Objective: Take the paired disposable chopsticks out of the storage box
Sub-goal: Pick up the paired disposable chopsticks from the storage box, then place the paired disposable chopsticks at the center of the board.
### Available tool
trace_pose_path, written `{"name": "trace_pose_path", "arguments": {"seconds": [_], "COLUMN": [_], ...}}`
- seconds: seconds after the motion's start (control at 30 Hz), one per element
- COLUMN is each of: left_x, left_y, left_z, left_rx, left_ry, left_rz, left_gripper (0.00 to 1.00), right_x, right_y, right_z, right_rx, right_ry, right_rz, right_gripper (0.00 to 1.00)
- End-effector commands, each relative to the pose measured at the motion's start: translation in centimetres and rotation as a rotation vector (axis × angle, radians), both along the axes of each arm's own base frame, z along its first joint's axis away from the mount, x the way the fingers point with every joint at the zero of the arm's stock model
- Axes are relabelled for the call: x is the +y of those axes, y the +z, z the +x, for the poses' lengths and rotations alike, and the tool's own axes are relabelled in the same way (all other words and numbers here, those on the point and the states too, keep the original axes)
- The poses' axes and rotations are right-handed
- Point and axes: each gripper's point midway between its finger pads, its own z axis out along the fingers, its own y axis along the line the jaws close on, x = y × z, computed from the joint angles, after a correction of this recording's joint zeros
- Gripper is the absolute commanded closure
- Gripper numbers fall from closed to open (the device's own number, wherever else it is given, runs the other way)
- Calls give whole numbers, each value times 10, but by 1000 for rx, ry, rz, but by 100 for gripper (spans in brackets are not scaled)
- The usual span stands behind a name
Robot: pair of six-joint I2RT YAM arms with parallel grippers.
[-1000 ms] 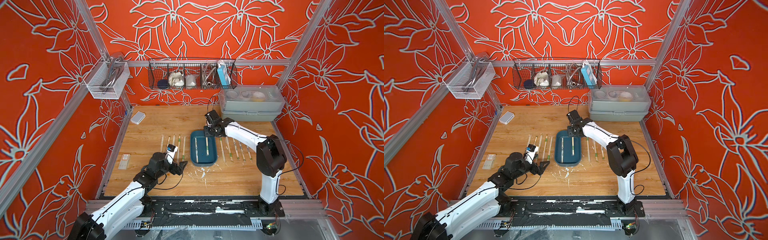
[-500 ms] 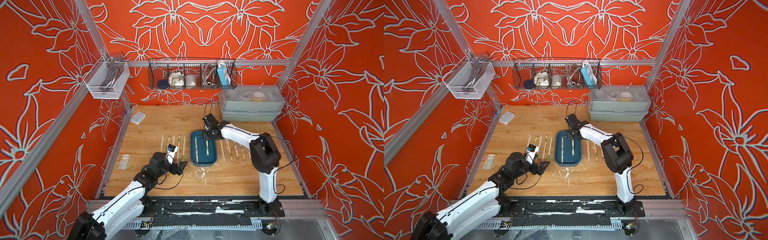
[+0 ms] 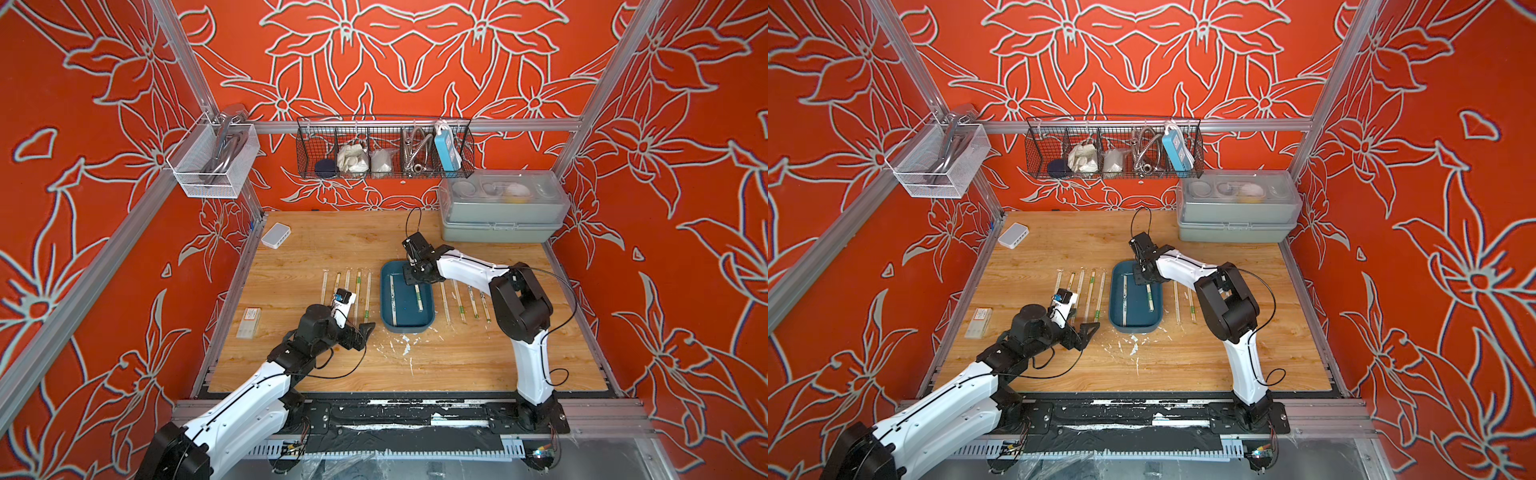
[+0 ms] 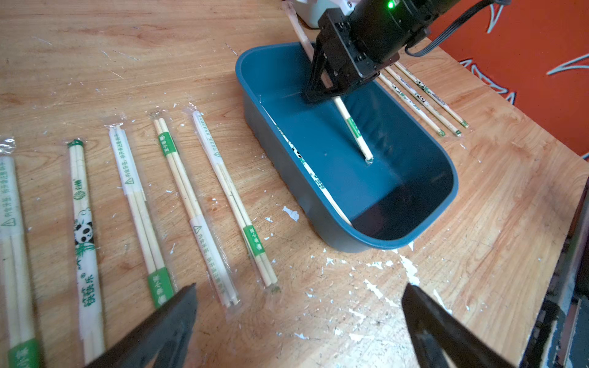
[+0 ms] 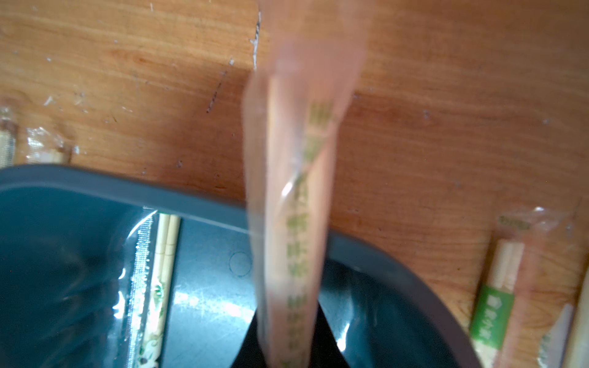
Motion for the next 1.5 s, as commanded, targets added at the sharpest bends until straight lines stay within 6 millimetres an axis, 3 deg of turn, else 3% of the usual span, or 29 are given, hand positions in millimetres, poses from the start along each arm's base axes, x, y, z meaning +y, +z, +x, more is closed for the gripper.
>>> {"name": "trace_pose_path", "arguments": {"seconds": [0.0, 0.17, 0.4, 0.53, 0.6, 0.73, 0.87, 0.97, 1.23, 1.47], "left_x": [-4, -4, -3, -2, -2, -2, -1, 0, 0, 0], "left_y": [13, 13, 15, 15, 15, 16, 17, 17, 17, 17], "left_z": [5, 5, 5, 5, 5, 5, 4, 5, 4, 4], "left_rx": [-34, -33, -40, -45, -47, -47, -50, -53, -60, -64], "left_ry": [-7, -6, -2, 5, 7, 8, 9, 14, 11, 11], "left_rz": [-11, -11, -14, -15, -16, -19, -18, -15, -16, -17], "left_gripper": [0, 0, 0, 0, 0, 0, 0, 0, 0, 0], "right_x": [6, 9, 6, -20, -49, -129, -215, -255, -304, -318], "right_y": [21, 42, 109, 141, 147, 141, 122, 103, 70, 25], "right_z": [-1, -4, -11, -14, -13, -10, -12, -17, -2, -6], "right_rx": [-27, -37, -99, -121, -99, -67, -40, 3, -5, 113], "right_ry": [2, 3, 2, -2, -9, -53, -133, -170, -220, -169], "right_rz": [21, 58, 128, 107, 48, -143, -369, -437, -413, -398], "right_gripper": [91, 96, 97, 96, 96, 96, 97, 96, 99, 99]}}
